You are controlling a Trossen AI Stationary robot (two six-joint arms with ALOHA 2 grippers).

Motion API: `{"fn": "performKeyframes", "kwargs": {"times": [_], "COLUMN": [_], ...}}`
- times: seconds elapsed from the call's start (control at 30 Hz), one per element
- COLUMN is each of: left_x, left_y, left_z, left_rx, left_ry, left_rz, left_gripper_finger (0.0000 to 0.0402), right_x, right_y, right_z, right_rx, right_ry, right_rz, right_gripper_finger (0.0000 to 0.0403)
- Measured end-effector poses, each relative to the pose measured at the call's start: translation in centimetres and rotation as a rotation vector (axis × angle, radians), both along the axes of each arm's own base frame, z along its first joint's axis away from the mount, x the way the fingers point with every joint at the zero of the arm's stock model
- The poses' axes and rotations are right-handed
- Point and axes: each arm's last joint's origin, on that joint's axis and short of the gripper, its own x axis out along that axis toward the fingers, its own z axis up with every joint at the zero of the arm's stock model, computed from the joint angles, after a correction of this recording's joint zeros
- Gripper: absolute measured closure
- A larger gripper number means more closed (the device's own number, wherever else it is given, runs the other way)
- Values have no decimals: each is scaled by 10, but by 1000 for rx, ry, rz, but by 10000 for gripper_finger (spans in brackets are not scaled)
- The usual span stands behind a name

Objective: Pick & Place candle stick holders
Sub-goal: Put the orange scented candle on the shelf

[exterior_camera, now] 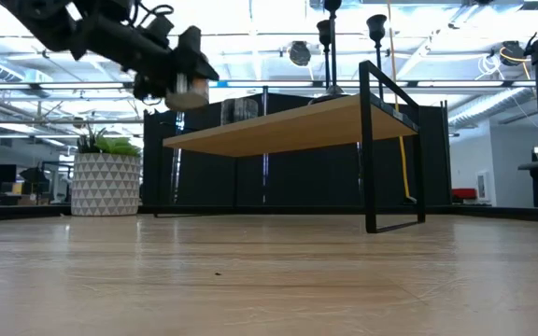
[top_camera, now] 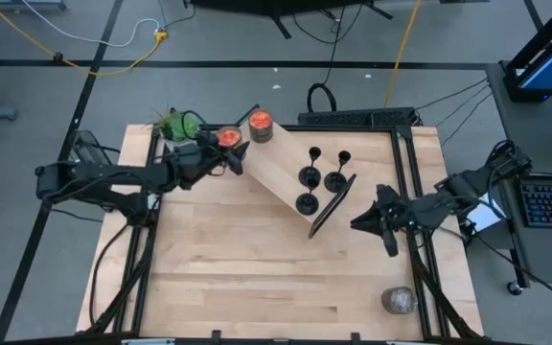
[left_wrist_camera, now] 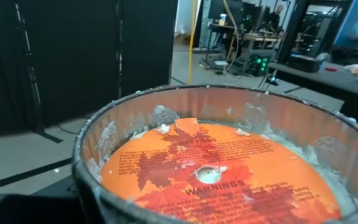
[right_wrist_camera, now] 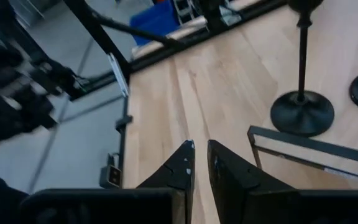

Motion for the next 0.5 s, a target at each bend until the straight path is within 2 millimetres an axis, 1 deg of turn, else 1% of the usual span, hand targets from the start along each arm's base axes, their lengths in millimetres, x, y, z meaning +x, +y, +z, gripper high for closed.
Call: {"fn": "performKeyframes", "kwargs": {"times": [0.13, 0.23, 0.33, 0.5], "left_x": [14, 21, 24, 22], "left_y": [9, 17, 23, 28], "left_z": [-15, -21, -29, -31], "left_rx": [11, 46, 47, 33], "left_ry": [9, -4, 21, 24], "left_rz": [24, 48, 87, 111], "left_gripper_finger": [56, 56, 56, 46], "right_x": [-6, -7, -7, -7], "right_y": [-3, -4, -4, -4], "right_z": [-4, -7, -10, -10], "right_rx": [18, 20, 20, 19], "right_ry": [-42, -37, -34, -33], "right_rz": [2, 0, -1, -1], "right_gripper_finger": [369, 369, 369, 369]}}
